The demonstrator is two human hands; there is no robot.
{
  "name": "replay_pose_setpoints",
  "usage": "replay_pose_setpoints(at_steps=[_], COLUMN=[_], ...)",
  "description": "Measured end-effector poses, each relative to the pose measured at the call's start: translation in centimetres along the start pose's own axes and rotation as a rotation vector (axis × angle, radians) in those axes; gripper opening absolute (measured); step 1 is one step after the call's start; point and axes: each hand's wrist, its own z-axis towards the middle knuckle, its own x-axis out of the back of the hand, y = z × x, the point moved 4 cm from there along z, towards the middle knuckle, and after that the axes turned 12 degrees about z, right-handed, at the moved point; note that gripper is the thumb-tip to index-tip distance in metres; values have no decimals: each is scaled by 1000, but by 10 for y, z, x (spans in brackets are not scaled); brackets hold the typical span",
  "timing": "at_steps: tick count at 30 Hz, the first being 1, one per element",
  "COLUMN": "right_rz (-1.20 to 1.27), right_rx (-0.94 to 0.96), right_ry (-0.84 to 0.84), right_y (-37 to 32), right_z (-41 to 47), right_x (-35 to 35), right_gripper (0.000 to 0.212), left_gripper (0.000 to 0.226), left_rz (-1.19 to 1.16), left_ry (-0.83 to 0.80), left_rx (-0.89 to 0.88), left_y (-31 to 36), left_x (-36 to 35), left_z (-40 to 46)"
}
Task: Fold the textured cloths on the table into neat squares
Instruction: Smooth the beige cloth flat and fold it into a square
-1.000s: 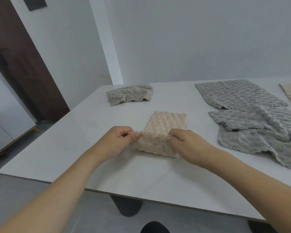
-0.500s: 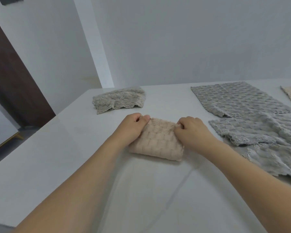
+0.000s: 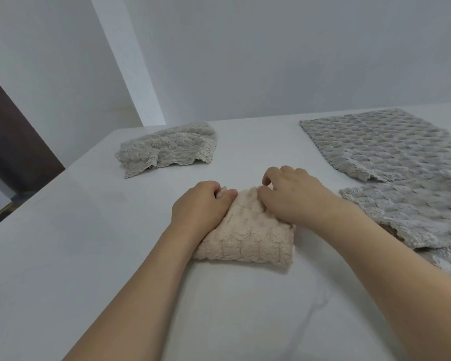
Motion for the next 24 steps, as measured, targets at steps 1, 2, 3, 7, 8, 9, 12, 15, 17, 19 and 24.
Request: replay_pose_setpoints(at_steps=[1, 2, 3, 7, 8, 9, 12, 15, 17, 19, 24], right_rz=[-5, 1, 7, -59, -72, -58, 40, 52, 47, 16, -1], right_rx=[33, 58, 75, 127, 162, 197, 250, 235, 195, 161, 198], right_ry=[20, 12, -20, -122, -91, -44, 47, 28, -4, -34, 5], right_y=[-3, -4, -4, -2, -3, -3, -3, 0, 1, 2, 2], right_z=[2, 4, 6, 6, 5, 3, 2, 1, 2, 4, 5], right_x=[-2, -4, -6, -14, -14, -14, -7, -5, -6, -8, -10], right_gripper=[38, 44, 49, 48, 44, 40, 31, 28, 36, 47, 38], left_gripper=[48, 48, 48, 47, 45, 39, 7, 24, 32, 24, 25], left_rz=[1, 1, 3, -104, -214, -368, -813, -858, -765, -710, -647], left_ry=[6, 14, 19, -29, -57, -83, -156, -218, -242, -253, -189], left_rx=[3, 5, 8, 47, 56, 60, 70, 71, 111, 136, 128], left_y=[1, 1, 1, -3, -5, -7, -7, -9, -11, -15, -15], left_x=[1, 1, 1, 0, 0, 1, 8, 12, 13, 11, 10], left_z=[0, 0, 0, 1, 2, 1, -11, -20, -24, -31, -40])
